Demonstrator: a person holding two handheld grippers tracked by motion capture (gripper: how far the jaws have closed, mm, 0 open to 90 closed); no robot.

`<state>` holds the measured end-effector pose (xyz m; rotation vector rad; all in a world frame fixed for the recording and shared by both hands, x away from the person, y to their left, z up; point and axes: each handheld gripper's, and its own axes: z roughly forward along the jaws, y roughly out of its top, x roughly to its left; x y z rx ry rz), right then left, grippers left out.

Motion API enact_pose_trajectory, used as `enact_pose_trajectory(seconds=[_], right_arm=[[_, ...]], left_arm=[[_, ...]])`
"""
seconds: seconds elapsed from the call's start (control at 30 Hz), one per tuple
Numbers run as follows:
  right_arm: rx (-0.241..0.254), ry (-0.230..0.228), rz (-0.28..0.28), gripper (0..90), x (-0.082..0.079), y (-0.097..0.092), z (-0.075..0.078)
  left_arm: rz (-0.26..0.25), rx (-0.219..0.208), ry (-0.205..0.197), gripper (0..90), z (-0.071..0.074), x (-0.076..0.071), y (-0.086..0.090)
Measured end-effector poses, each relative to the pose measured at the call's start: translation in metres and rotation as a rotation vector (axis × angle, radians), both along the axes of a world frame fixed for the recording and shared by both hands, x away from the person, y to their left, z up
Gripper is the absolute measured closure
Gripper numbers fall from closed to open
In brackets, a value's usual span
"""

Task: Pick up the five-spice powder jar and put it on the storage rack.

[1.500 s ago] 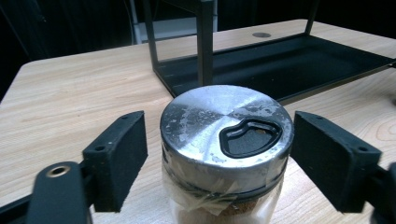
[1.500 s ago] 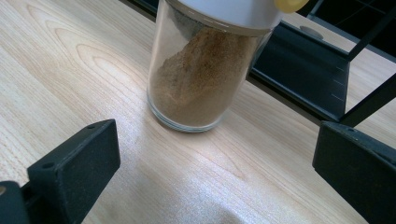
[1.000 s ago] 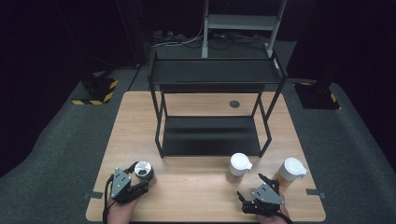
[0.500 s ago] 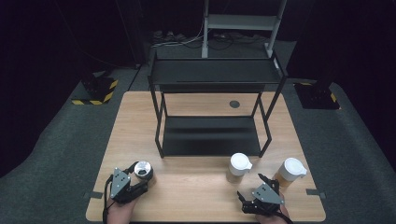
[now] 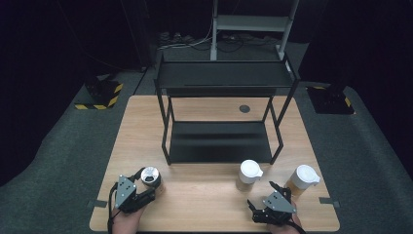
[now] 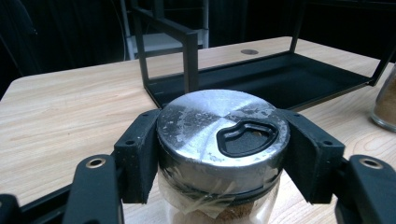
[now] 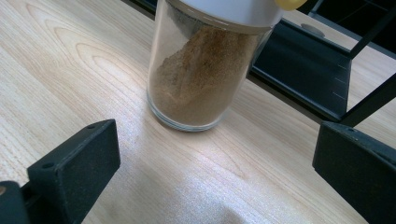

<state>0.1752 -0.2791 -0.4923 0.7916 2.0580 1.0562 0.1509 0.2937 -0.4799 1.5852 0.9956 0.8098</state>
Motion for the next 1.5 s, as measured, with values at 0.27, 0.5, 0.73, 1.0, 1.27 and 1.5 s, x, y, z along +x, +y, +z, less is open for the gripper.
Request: enact_pose_trajectory(seconds=[0.27, 0.5, 0.73, 1.0, 1.27, 1.5], right_arm=[[-0.002, -0.001, 0.002, 0.0, 0.0, 0.0, 0.0], [-0.003, -0.001, 0.002, 0.0, 0.0, 0.0, 0.0], [0.0, 0.002, 0.005, 0.0, 0.001, 0.0, 0.0], [-0.001, 0.0, 0.007, 0.0, 0.0, -0.001, 0.0], [0.001, 0.0, 0.008, 0.0, 0.0, -0.001, 0.0], [0.002, -0.001, 0.009, 0.0, 0.0, -0.001, 0.0]], left_arm=[[-0.025, 0.011, -0.019, 34.5, 0.006, 0.003, -0.008], [-0.041, 0.023, -0.022, 34.5, 0.009, 0.006, -0.015], [-0.056, 0.018, -0.032, 34.5, 0.014, 0.012, -0.021], [-0.078, 0.015, -0.042, 34.5, 0.019, 0.02, -0.031], [-0.096, 0.027, -0.053, 34.5, 0.027, 0.03, -0.041], [-0.105, 0.024, -0.051, 34.5, 0.033, 0.041, -0.046]])
